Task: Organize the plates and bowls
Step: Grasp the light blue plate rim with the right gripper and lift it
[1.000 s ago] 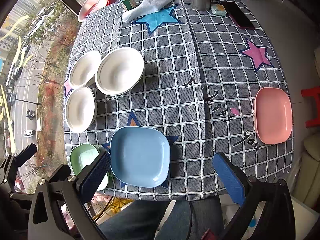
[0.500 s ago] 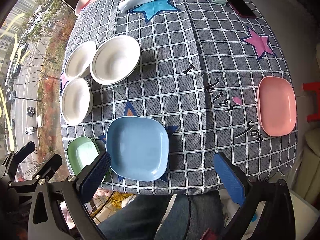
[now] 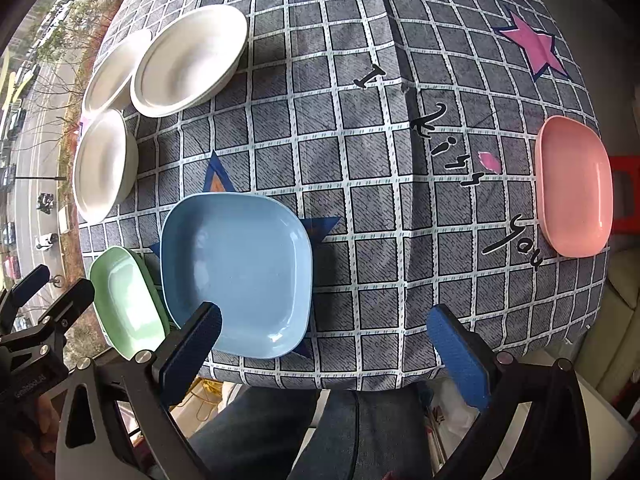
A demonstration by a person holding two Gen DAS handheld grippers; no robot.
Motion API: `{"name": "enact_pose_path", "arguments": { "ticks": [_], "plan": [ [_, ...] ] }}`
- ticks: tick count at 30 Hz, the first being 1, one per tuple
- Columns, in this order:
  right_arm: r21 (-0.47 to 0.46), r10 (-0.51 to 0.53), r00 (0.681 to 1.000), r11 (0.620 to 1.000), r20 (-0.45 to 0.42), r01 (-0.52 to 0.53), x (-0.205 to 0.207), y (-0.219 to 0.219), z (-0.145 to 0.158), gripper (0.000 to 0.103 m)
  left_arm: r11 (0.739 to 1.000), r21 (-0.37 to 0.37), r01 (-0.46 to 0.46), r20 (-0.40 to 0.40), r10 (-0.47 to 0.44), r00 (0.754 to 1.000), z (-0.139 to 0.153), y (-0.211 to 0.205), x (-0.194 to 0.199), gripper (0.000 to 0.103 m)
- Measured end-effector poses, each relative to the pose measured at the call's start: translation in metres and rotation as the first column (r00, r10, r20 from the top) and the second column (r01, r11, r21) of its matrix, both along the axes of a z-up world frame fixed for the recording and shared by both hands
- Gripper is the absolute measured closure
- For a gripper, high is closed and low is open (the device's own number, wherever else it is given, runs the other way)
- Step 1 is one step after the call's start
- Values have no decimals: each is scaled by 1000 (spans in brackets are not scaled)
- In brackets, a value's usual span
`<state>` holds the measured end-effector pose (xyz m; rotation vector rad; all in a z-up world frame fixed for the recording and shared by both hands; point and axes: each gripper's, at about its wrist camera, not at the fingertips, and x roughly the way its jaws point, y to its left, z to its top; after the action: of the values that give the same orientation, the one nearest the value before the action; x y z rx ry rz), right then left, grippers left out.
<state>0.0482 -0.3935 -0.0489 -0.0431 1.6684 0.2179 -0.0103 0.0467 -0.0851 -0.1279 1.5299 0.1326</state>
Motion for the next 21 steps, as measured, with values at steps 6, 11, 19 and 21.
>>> {"name": "enact_pose_path", "arguments": {
  "ticks": [6,11,19,21],
  "plan": [
    [-70,33,998,997,-44,-36,-5,2,-29,0,1000,24,-4,-24,4,1000,-20,-6,-3,0],
    [-62,52,995,996,-80,-57,-13,10,-58,0,999,47,20,-41,-18,999,-36,-15,1,0],
    [-15,113,990,993,-90,-115,-54,35,-125,0,997,52,49,-65,-45,997,-57,-38,16,0],
    [-7,97,991,995,-98,-98,-63,26,-136,0,997,57,57,-73,-53,996,-64,-43,19,0]
  ]
}}
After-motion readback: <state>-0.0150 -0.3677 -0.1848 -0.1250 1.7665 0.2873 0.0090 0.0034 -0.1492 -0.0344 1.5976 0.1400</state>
